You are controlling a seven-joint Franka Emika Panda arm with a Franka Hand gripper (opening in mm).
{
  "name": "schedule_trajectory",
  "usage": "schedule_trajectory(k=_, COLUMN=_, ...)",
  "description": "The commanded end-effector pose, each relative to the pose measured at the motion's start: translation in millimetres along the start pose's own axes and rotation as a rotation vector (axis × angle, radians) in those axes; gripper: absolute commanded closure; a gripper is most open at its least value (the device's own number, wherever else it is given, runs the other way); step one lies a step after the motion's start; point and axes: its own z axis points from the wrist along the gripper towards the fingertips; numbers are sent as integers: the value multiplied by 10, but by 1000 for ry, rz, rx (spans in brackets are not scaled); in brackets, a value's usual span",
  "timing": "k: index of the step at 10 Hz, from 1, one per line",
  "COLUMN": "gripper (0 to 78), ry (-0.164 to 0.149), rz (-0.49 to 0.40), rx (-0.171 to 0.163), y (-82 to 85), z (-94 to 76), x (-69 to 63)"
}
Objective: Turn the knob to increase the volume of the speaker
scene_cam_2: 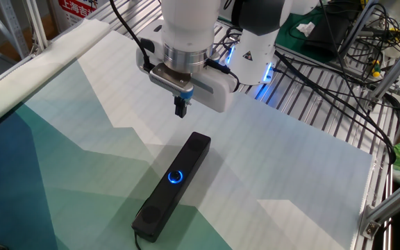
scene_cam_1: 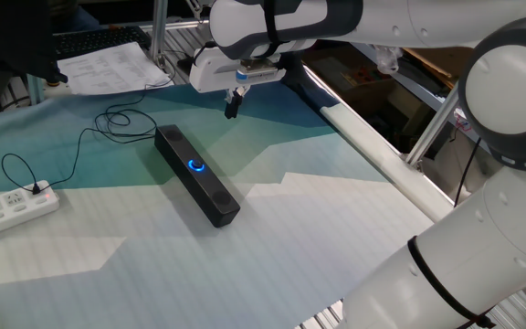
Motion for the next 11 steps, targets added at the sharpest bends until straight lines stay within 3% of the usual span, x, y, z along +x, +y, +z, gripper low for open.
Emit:
schedule_trajectory(k=1, gripper=776, ry=47, rz=200, rx=-118, y=0, z=-2, x=-1)
schedule_trajectory(k=3, gripper=776, ry=42, rz=193, rx=-66, y=0, z=-2, x=-1)
schedule_trajectory(k=7, gripper=776, ry=43, rz=199, rx=-79, y=3, z=-2, x=-1)
schedule_trajectory(k=9, gripper=776, ry=42, rz=214, rx=-96, y=87, z=53, x=-28)
schedule_trajectory(k=11, gripper=776, ry=38, rz=235, rx=-92, y=188, z=115, x=-41)
